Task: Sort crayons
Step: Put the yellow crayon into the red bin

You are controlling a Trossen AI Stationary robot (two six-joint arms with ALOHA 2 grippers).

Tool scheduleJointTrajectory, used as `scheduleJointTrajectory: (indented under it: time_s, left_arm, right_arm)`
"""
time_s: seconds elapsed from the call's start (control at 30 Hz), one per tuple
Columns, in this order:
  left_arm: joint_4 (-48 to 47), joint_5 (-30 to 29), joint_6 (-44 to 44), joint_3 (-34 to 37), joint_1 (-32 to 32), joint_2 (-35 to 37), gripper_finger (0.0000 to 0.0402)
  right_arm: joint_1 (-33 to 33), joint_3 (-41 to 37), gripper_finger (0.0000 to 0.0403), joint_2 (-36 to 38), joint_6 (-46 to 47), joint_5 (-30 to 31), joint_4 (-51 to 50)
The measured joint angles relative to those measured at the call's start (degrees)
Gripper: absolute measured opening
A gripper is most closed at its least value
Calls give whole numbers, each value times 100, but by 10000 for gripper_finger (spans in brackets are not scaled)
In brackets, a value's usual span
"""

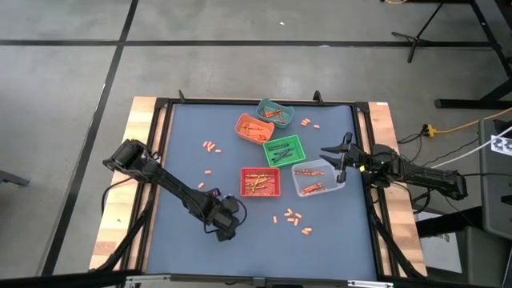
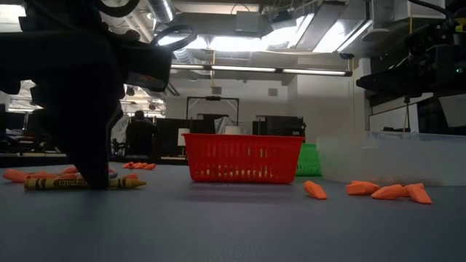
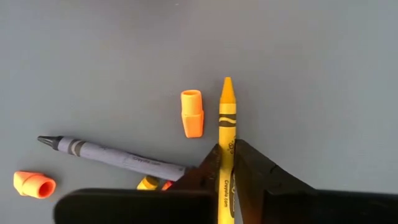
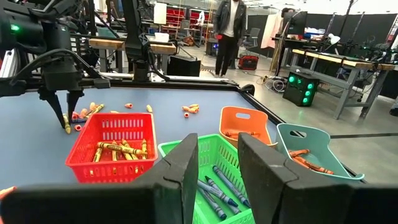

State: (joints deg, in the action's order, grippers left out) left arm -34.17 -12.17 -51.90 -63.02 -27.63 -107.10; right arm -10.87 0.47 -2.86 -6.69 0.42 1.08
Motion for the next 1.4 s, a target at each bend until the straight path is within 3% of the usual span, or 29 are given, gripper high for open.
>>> scheduleJointTrajectory:
  time_s: [0.4,0.67,0.83,1.2,1.4]
  left_arm:
    - [613,73,99,26,233,546,10]
    - [2327,-134,1587,7,741,591,10]
    - [2886,-911,2429,7,1111,591,10]
    - [2865,-1157,3001,7,1823,591,11]
    - [2863,-1092,3001,7,1982,591,39]
  right_arm:
    - [-1,0,113,-1,0,0,0]
    - [0,-2,113,0,0,0,0]
    - [0,0,113,-1,-1,1,0]
    - [-2,-2,113,1,-1,0,0]
    - [0,0,113,1,-1,0,0]
